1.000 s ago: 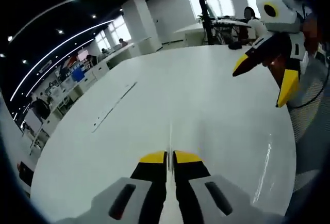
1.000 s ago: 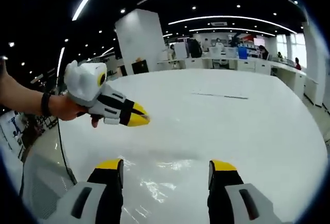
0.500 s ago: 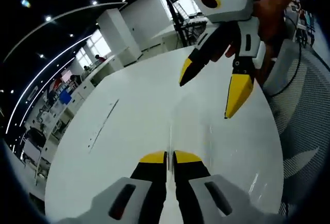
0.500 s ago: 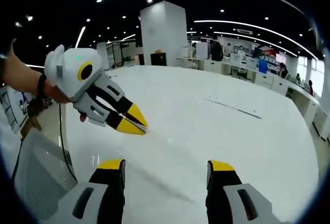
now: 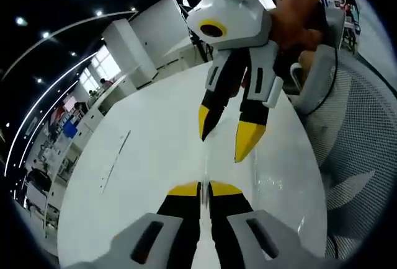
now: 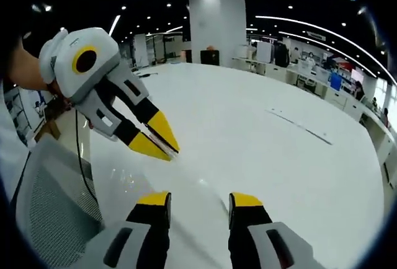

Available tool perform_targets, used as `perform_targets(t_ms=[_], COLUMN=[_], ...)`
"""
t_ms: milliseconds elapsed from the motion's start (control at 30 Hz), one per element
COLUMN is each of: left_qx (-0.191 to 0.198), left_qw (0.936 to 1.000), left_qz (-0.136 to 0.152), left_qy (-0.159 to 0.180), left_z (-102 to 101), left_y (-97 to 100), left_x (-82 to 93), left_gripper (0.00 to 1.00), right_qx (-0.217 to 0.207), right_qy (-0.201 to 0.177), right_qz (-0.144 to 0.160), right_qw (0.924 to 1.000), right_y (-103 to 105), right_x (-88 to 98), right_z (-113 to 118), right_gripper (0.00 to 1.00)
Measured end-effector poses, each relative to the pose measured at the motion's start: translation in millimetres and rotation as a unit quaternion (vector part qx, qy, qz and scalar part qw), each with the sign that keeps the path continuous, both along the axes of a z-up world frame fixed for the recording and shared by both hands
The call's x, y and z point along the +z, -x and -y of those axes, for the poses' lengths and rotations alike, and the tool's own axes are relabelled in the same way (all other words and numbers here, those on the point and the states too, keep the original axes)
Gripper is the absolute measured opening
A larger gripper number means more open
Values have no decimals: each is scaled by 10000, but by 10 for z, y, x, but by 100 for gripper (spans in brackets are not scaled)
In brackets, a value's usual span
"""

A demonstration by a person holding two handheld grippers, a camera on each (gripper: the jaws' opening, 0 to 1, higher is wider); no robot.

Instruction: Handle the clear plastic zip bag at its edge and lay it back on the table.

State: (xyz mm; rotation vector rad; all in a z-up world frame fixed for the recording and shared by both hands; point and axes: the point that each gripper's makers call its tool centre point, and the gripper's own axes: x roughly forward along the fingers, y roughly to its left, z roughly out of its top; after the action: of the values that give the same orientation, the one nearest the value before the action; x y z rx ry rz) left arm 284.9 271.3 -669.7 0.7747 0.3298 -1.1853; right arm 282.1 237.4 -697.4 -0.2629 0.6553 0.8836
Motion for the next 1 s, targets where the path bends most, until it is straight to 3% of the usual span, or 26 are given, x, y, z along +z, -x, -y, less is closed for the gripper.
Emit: perform_targets(t_ms=[267, 600, 1000], left_qx=[-54, -64, 125], left_qw=[10000, 9999, 9995], left_qz=[-8, 25, -239], left_qy=[-67, -128, -168], left_z=[-17, -46, -157], left_y=[70, 83, 113], left_x=[4, -33, -121], left_gripper=[2, 2, 5], right_qx=[-3, 212, 535], right_qy=[-155, -297, 24], right_qz=[-184, -429, -272], right_qw=[9997, 9984, 9982], right_y=[63, 175, 299], right_x=[18, 17, -4], right_z=[-61, -136, -261], right_gripper=[10, 4, 2])
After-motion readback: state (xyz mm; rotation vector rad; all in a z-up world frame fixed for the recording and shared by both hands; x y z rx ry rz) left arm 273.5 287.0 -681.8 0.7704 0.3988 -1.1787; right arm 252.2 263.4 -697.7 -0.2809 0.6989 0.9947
